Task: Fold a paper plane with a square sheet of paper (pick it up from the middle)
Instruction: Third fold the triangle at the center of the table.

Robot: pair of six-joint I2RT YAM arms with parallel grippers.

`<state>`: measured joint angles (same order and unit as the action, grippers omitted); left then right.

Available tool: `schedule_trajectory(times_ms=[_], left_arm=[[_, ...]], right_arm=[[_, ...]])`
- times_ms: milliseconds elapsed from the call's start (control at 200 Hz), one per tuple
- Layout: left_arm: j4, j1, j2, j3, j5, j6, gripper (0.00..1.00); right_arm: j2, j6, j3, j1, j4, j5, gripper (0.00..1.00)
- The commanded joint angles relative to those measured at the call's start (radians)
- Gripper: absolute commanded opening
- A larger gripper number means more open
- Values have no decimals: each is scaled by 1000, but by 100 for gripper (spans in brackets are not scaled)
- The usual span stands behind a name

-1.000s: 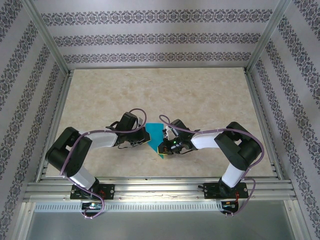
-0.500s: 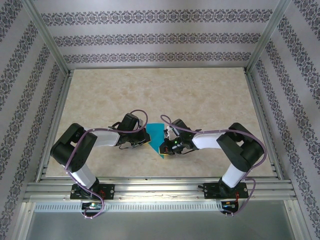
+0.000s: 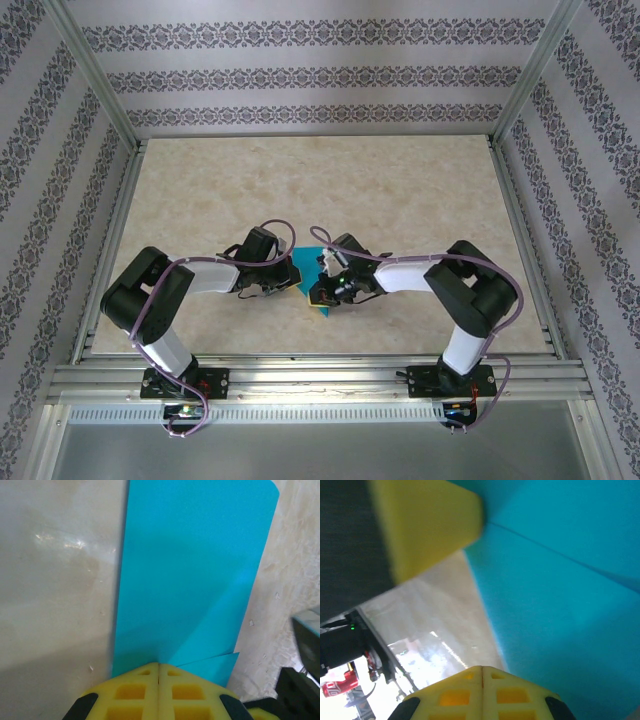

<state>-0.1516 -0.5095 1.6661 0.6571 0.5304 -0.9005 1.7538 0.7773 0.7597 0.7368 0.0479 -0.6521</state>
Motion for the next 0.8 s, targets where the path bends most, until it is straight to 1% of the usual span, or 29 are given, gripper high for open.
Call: schedule_trajectory(times_ms=[0, 285, 465, 620, 794], left_arm=[[51, -4, 4, -47, -73, -3, 0], [56, -4, -2, -52, -81, -21, 0], [37, -3, -15, -70, -79, -35, 0], [41, -3, -12, -71, -78, -29, 0], [34, -3, -12, -80, -81, -31, 0]], right_arm=[[13, -22, -33, -5, -4, -13, 3], [-84, -4, -147, -6, 43, -38, 5], [-131, 0, -92, -10, 27, -32, 5], [-66, 18, -35, -20, 27, -2, 5], [29, 50, -41, -28, 64, -7, 5]])
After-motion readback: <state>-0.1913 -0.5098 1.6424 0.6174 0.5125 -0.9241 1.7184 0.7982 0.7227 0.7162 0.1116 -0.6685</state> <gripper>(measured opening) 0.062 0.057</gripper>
